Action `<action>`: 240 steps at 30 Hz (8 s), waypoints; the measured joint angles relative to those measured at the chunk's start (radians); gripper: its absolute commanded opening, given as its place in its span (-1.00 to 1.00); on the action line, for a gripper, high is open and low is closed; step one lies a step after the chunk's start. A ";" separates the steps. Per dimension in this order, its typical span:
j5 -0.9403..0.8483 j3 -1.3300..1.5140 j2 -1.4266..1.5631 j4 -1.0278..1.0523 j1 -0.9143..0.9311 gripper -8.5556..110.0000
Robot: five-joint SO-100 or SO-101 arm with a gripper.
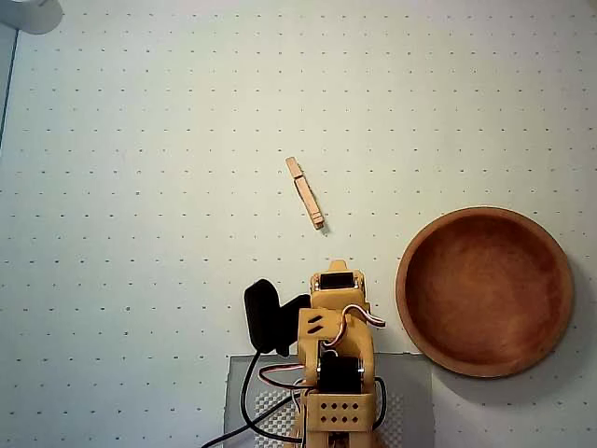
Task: Grasp a clothespin and put it in the bowl.
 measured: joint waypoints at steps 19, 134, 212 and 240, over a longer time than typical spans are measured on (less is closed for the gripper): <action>0.000 0.000 0.000 0.000 0.000 -0.90; -0.296 -0.451 0.002 0.094 0.005 -0.90; -1.505 -1.819 -1.749 0.761 -0.307 -0.90; -1.692 -1.908 -1.977 0.761 -0.126 -0.89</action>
